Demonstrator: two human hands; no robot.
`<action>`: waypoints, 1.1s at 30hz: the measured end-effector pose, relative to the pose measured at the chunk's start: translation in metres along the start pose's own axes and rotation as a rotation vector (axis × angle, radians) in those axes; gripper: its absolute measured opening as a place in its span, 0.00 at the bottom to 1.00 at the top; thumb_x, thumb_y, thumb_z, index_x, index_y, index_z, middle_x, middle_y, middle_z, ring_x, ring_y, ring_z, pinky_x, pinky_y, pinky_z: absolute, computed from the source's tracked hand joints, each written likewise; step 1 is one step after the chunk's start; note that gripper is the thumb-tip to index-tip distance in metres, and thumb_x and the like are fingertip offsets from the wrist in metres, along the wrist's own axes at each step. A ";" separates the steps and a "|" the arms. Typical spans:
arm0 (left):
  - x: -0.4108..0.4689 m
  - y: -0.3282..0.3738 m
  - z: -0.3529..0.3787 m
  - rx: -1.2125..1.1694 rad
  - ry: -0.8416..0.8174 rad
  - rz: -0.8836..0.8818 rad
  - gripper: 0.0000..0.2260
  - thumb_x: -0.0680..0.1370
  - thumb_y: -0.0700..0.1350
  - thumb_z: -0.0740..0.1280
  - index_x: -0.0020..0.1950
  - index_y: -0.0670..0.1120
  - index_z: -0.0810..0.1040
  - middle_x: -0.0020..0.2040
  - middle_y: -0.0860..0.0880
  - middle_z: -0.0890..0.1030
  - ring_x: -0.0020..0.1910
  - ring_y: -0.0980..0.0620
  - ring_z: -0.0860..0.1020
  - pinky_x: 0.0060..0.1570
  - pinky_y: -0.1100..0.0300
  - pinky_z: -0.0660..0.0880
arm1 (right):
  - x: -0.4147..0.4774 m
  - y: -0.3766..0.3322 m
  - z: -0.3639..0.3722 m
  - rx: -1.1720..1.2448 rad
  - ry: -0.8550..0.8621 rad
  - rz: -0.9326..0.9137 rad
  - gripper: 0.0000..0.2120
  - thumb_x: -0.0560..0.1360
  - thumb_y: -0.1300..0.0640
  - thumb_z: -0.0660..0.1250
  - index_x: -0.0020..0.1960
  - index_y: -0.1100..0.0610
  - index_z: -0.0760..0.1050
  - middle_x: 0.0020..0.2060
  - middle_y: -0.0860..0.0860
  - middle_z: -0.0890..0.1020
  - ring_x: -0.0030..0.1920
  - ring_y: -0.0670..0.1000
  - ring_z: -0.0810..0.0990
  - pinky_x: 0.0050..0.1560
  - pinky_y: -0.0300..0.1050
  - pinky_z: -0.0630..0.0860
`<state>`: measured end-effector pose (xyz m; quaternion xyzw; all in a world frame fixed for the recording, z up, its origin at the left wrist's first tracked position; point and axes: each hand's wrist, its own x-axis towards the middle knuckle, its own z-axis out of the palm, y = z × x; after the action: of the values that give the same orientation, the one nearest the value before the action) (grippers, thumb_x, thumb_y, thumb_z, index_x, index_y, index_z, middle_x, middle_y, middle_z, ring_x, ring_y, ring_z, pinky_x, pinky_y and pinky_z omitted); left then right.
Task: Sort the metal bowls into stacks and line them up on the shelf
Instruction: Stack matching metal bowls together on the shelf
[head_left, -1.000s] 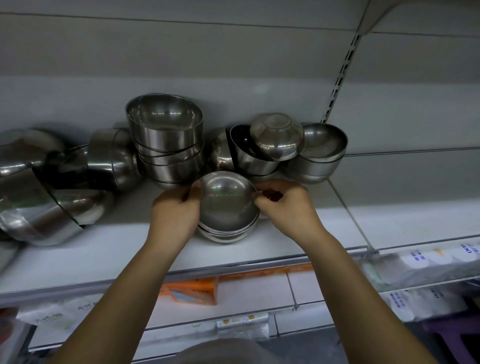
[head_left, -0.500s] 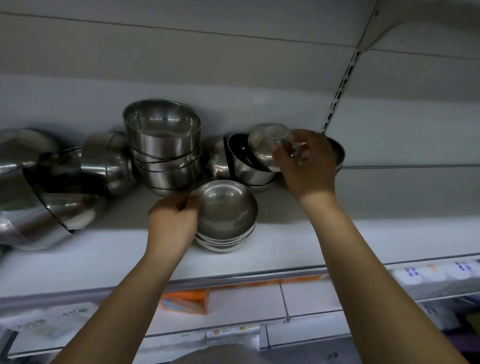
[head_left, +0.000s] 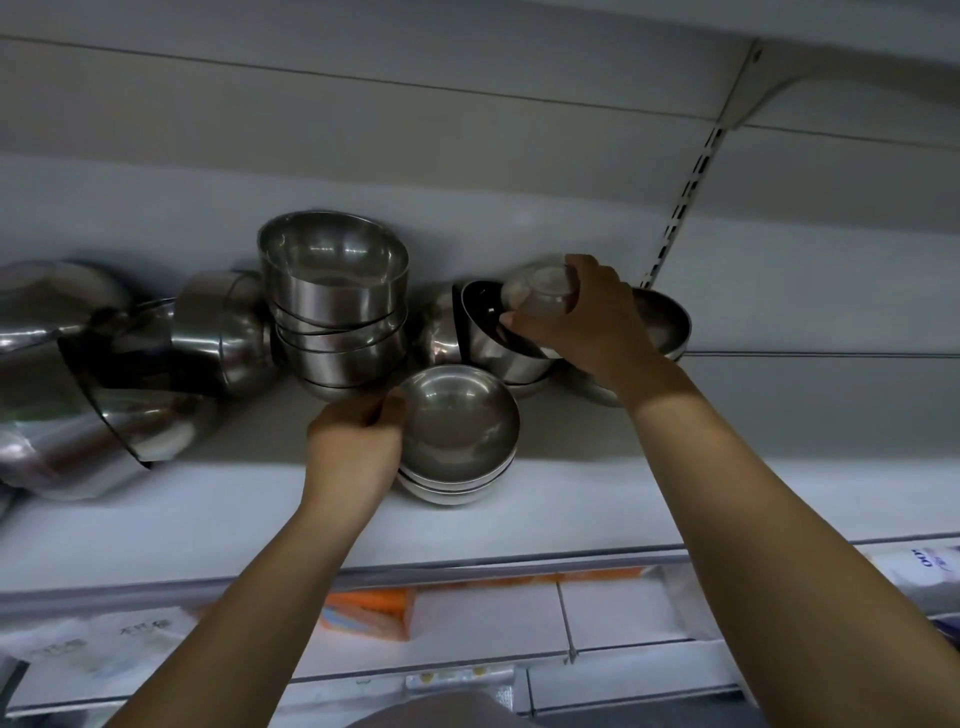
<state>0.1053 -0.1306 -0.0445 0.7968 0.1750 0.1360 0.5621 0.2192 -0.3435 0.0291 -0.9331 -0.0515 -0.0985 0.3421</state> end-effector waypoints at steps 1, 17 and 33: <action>0.000 0.001 -0.001 0.004 0.001 -0.003 0.13 0.82 0.48 0.66 0.47 0.40 0.83 0.46 0.37 0.84 0.41 0.48 0.74 0.37 0.66 0.69 | 0.000 0.001 0.000 0.017 0.021 -0.003 0.43 0.63 0.36 0.79 0.70 0.53 0.69 0.59 0.49 0.73 0.61 0.52 0.74 0.58 0.44 0.72; -0.002 -0.005 -0.029 -0.070 -0.077 -0.064 0.17 0.80 0.53 0.69 0.42 0.39 0.83 0.41 0.37 0.84 0.41 0.47 0.78 0.42 0.57 0.72 | -0.067 -0.041 -0.015 0.696 0.091 0.035 0.37 0.66 0.32 0.70 0.70 0.46 0.69 0.64 0.45 0.78 0.64 0.46 0.77 0.62 0.41 0.75; -0.002 0.063 -0.057 -0.225 -0.009 0.365 0.07 0.76 0.43 0.75 0.51 0.54 0.85 0.45 0.64 0.83 0.41 0.70 0.81 0.44 0.77 0.73 | -0.108 -0.082 0.004 1.275 -0.280 0.272 0.26 0.81 0.38 0.54 0.47 0.48 0.87 0.51 0.53 0.87 0.53 0.52 0.86 0.54 0.55 0.81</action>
<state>0.0877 -0.1026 0.0338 0.7480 0.0090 0.2508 0.6144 0.1014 -0.2819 0.0539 -0.5502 -0.0253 0.1174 0.8263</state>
